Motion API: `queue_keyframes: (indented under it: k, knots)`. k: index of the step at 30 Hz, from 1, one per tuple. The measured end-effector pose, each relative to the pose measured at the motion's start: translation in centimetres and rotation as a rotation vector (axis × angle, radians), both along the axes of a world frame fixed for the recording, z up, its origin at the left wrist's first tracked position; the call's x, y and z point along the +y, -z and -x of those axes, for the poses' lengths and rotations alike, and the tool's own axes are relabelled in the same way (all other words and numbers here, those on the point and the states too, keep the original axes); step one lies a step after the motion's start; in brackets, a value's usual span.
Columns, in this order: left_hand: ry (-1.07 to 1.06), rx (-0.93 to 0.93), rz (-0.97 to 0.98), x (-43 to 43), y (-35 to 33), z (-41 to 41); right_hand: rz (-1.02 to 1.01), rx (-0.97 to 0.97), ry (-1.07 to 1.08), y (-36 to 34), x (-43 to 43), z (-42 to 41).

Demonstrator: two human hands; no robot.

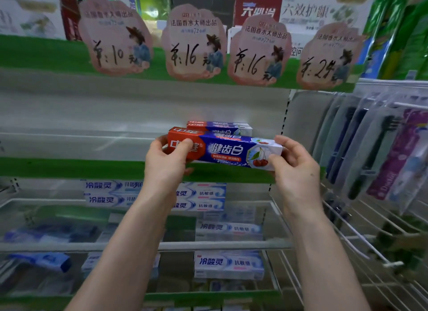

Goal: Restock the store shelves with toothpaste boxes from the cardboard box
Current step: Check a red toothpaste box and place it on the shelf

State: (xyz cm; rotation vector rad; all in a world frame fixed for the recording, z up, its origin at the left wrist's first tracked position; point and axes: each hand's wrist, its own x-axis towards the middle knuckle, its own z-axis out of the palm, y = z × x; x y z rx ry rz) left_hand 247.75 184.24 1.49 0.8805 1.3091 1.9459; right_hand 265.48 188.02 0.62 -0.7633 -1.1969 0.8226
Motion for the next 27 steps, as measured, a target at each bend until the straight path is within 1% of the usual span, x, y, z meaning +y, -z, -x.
queue_keyframes:
  k: [3, 6, 9, 13, 15, 17, 19, 21, 23, 25, 27]
  knots:
    - [0.015, 0.092, 0.035, 1.8, -1.4, 0.8, -0.033, -0.101, -0.054, -1.9, 2.7, -0.6]
    - [0.003, 0.233, 0.059, 3.8, -2.7, 1.9, -0.009, -0.164, -0.135, -2.9, 6.0, -0.5]
    - [0.036, 0.399, 0.139, 5.9, -3.3, 3.1, 0.027, -0.331, -0.101, -3.1, 9.2, -0.4]
    - [0.112, 0.612, 0.293, 8.8, -3.8, 4.3, 0.097, -0.602, -0.176, -3.8, 12.3, -1.0]
    - [0.122, 0.716, 0.308, 9.9, -4.0, 4.7, 0.101, -0.71, -0.199, -4.0, 13.6, -1.1]
    - [0.139, 0.824, 0.305, 10.9, -4.4, 5.0, 0.07, -0.844, -0.176, -4.4, 14.6, -1.0]
    - [0.105, 1.021, 0.349, 12.0, -5.1, 5.3, 0.048, -1.016, -0.128, -4.9, 15.5, -0.5]
    - [0.068, 1.25, 0.46, 13.0, -5.8, 5.6, 0.064, -1.121, -0.085, -5.4, 16.2, 0.1]
    - [0.08, 1.404, 0.558, 14.0, -6.2, 5.8, 0.061, -1.194, -0.038, -5.7, 16.9, 0.7]
    - [0.108, 1.461, 0.603, 15.0, -6.3, 6.0, 0.042, -1.274, 0.007, -6.1, 17.2, 1.1]
    - [0.123, 1.476, 0.61, 15.4, -6.2, 6.1, 0.022, -1.343, 0.038, -6.3, 17.2, 1.4]
